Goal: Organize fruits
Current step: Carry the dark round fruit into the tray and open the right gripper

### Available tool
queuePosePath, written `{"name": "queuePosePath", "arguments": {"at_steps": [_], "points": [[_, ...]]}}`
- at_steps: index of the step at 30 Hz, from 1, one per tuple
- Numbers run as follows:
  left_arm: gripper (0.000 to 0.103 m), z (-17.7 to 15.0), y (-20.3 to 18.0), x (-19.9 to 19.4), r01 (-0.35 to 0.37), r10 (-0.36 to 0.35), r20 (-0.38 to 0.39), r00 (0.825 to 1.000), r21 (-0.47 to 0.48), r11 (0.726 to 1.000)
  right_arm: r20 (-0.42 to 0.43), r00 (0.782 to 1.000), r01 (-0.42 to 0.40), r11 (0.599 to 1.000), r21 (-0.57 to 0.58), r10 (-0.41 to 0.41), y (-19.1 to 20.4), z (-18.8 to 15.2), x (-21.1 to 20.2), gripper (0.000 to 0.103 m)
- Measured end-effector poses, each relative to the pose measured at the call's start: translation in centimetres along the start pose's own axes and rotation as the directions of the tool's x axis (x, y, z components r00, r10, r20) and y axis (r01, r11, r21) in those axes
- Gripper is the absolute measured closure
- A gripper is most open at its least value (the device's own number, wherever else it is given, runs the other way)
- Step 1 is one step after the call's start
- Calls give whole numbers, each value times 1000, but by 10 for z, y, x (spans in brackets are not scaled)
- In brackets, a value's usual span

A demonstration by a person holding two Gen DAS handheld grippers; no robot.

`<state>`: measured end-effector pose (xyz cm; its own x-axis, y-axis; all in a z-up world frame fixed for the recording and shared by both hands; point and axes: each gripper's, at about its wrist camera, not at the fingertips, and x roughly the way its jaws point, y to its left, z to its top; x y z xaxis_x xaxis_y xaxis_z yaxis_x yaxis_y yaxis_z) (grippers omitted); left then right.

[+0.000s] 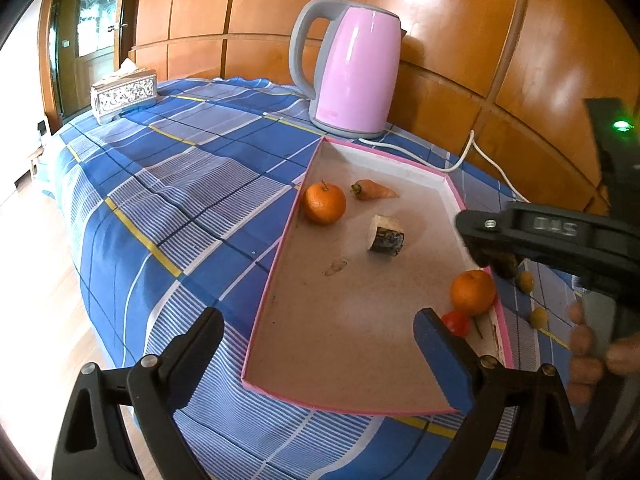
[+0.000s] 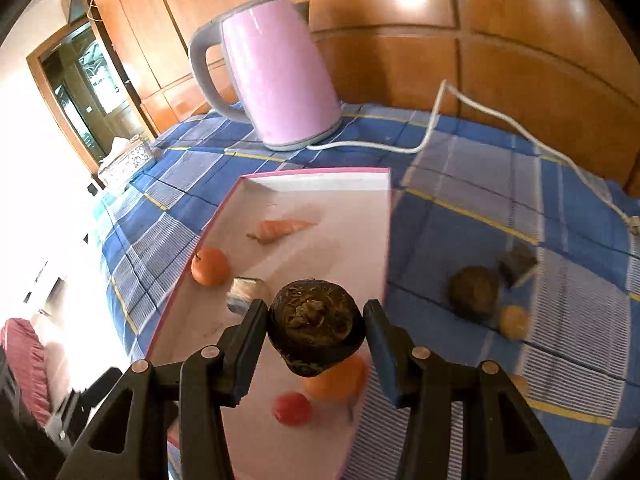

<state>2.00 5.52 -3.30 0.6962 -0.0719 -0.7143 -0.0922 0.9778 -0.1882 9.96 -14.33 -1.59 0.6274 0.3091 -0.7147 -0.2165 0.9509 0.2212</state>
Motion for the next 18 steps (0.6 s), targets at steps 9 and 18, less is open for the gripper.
{"name": "queuePosePath", "arguments": {"at_steps": [9, 18], "points": [[7, 0, 3, 3, -4, 4, -11, 1000, -11, 1000, -1, 1000, 29, 1000, -5, -29, 0, -4, 5, 43], [7, -1, -3, -2, 16, -16, -4, 1000, 2, 1000, 67, 981, 176, 983, 57, -180, -34, -47, -41, 43]]}}
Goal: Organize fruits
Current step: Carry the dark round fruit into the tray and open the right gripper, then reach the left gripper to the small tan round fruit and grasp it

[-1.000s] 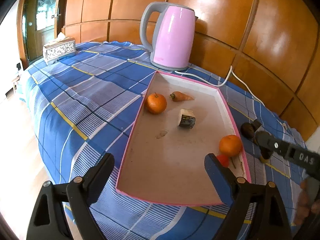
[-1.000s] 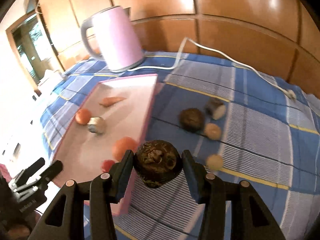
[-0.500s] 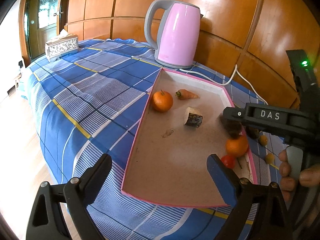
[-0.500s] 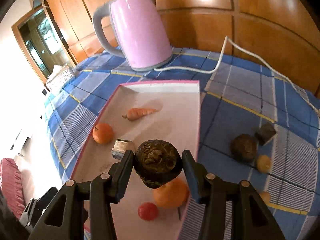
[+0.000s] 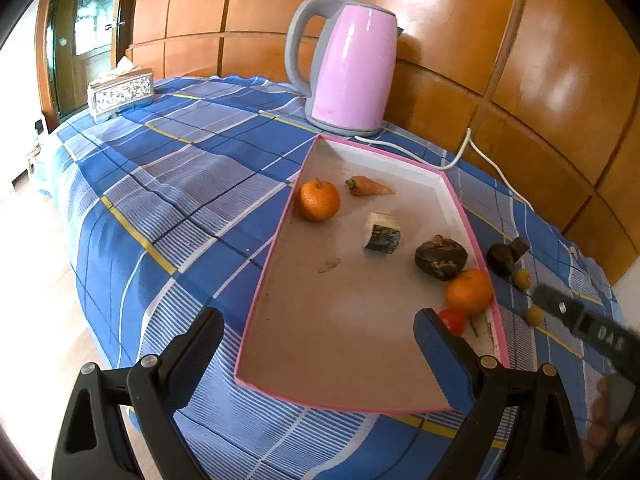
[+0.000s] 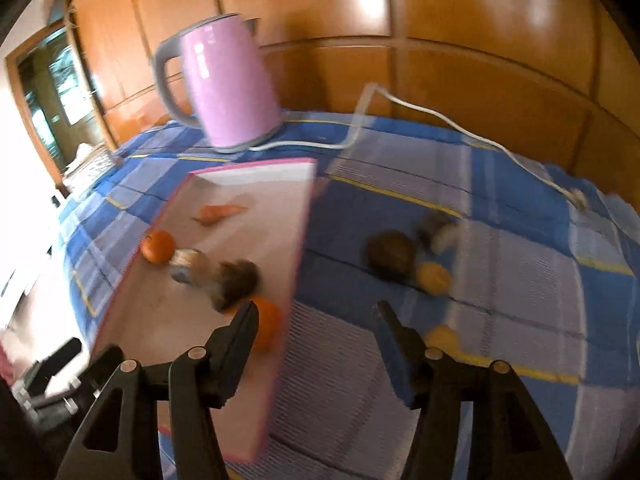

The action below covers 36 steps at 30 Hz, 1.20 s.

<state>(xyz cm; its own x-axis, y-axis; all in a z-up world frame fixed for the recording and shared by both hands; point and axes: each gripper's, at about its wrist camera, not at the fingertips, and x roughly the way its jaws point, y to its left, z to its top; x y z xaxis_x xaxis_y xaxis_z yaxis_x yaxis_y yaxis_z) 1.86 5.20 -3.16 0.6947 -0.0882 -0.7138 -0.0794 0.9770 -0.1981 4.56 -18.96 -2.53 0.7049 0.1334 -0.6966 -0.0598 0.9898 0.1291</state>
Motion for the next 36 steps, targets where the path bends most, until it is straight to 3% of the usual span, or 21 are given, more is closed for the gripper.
{"name": "queuePosePath", "arguments": {"at_steps": [9, 20, 30, 36], "points": [[5, -1, -13, -9, 32, -32, 12, 999, 41, 999, 13, 981, 188, 973, 131, -191, -68, -37, -31, 43], [5, -5, -24, -11, 45, -45, -3, 999, 83, 996, -9, 920, 381, 888, 258, -392, -138, -69, -49, 43], [5, -7, -34, -10, 54, -53, -16, 998, 130, 990, -30, 882, 451, 825, 341, -470, -175, -87, -56, 43], [5, -7, -40, -10, 86, -81, -34, 996, 151, 985, -42, 871, 468, 803, 370, -489, -187, -94, -56, 43]]}}
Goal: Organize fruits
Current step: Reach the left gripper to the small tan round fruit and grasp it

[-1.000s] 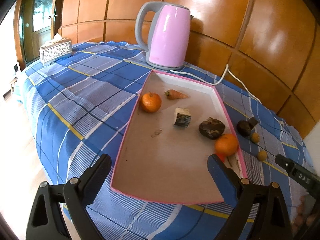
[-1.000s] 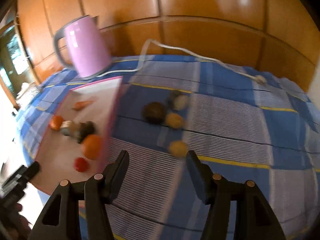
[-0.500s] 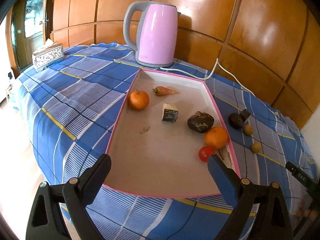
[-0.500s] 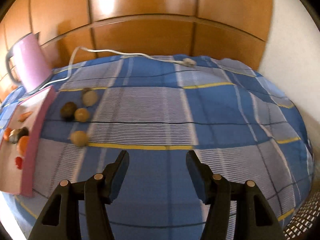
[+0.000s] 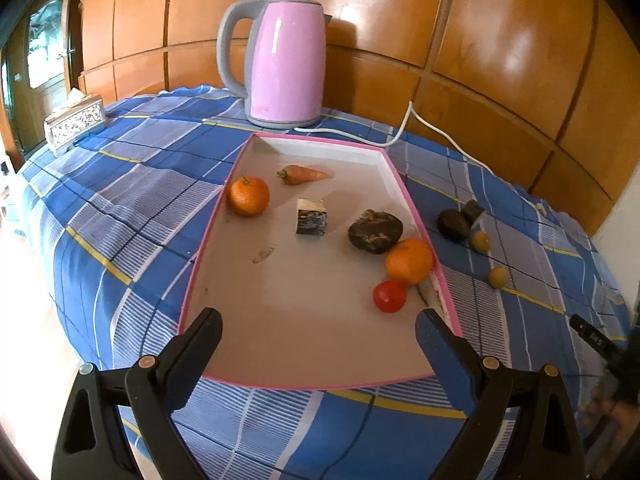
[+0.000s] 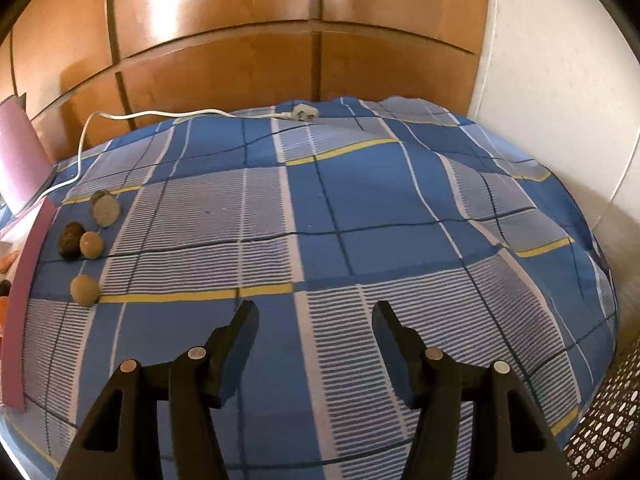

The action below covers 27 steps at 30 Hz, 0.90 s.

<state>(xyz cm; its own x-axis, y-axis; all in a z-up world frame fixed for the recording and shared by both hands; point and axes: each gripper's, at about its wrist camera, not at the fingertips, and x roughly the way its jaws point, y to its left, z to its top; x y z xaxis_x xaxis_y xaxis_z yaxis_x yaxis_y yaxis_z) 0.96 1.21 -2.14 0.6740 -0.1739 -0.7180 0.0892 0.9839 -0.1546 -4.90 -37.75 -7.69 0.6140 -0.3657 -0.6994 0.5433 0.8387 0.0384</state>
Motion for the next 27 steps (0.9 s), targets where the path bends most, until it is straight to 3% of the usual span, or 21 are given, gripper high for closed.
{"name": "queuePosePath", "arguments": {"at_steps": [12, 22, 27], "points": [[7, 17, -30, -5, 80, -80, -4, 997, 104, 991, -15, 1000, 18, 999, 49, -18, -21, -6, 14, 43], [40, 51, -69, 18, 208, -191, -110, 975, 169, 964, 5, 1000, 20, 999, 46, -21, -24, -8, 18, 38], [46, 74, -91, 39, 230, -197, -167, 966, 212, 950, 12, 1000, 10, 999, 43, -10, -23, -9, 19, 36]]}}
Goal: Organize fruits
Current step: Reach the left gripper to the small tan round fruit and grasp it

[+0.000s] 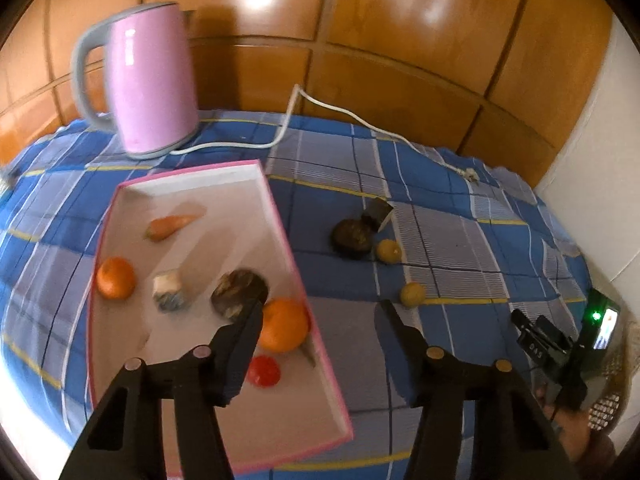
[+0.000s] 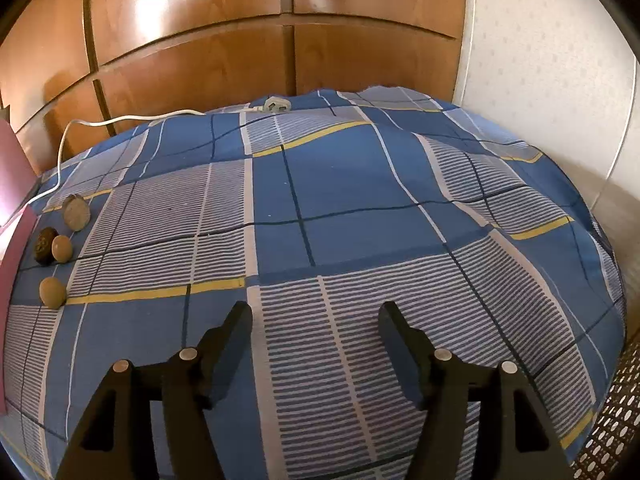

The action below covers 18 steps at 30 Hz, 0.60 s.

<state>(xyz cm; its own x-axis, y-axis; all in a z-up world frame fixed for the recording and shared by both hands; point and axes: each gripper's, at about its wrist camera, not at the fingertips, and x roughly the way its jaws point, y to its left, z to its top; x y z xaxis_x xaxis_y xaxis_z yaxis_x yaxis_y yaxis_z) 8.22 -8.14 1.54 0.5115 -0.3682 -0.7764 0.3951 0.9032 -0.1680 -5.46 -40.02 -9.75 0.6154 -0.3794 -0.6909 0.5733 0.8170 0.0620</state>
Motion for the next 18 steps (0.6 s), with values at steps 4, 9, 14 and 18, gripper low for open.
{"name": "queuePosePath", "arguments": {"at_steps": [4, 9, 14, 18], "points": [[59, 24, -8, 23, 27, -24, -66, 998, 49, 998, 2, 1000, -10, 1000, -1, 10, 0, 0, 1, 34], [67, 52, -18, 62, 65, -57, -154, 986, 47, 997, 1, 1000, -19, 1000, 0, 19, -1, 1, 1, 33], [66, 71, -30, 92, 61, -47, -187, 981, 65, 996, -3, 1000, -26, 1000, -3, 26, -2, 2, 2, 33], [64, 79, -31, 119, 59, -52, -231, 972, 25, 998, -2, 1000, -24, 1000, -14, 24, -1, 1, 3, 33]]}}
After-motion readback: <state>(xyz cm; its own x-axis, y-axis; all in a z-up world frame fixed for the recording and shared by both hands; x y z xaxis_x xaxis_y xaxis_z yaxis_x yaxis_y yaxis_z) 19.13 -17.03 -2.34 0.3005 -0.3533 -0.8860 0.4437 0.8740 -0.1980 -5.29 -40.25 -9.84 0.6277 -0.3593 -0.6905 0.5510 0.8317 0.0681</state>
